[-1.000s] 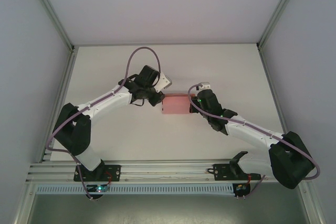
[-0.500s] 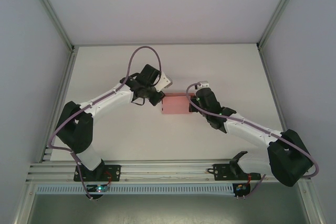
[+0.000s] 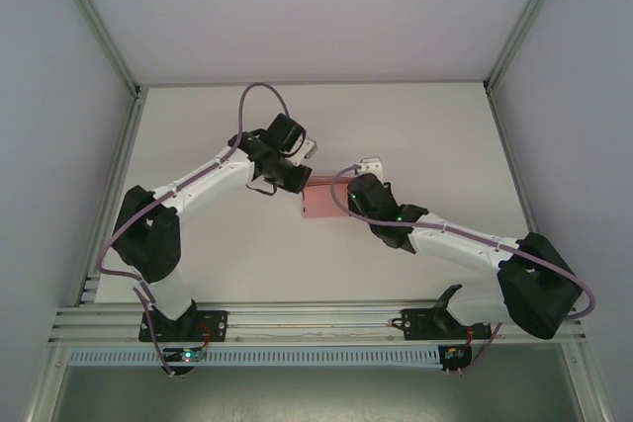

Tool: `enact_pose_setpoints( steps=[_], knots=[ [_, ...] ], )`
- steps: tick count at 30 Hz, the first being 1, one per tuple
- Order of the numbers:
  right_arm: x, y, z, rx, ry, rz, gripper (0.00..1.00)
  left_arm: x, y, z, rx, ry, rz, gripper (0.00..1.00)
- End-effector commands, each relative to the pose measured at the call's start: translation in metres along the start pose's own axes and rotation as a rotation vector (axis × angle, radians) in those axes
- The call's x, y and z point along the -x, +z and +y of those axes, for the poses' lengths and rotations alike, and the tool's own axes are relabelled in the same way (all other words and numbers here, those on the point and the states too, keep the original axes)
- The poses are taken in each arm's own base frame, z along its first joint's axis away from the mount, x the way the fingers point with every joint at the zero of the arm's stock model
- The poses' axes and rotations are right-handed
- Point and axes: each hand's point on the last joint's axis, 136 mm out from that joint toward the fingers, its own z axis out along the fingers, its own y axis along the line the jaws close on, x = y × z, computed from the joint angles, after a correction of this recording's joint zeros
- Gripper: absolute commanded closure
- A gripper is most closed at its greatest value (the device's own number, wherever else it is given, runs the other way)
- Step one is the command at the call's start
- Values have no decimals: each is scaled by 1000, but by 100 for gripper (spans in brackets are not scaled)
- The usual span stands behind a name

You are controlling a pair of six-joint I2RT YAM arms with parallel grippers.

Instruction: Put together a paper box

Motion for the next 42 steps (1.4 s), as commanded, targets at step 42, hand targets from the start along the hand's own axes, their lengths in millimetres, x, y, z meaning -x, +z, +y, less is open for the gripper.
enact_pose_setpoints(
  steps=[42],
  knots=[
    [-92, 4, 3, -44, -266, 239, 100, 3, -9, -16, -254, -552, 102, 100]
  ],
)
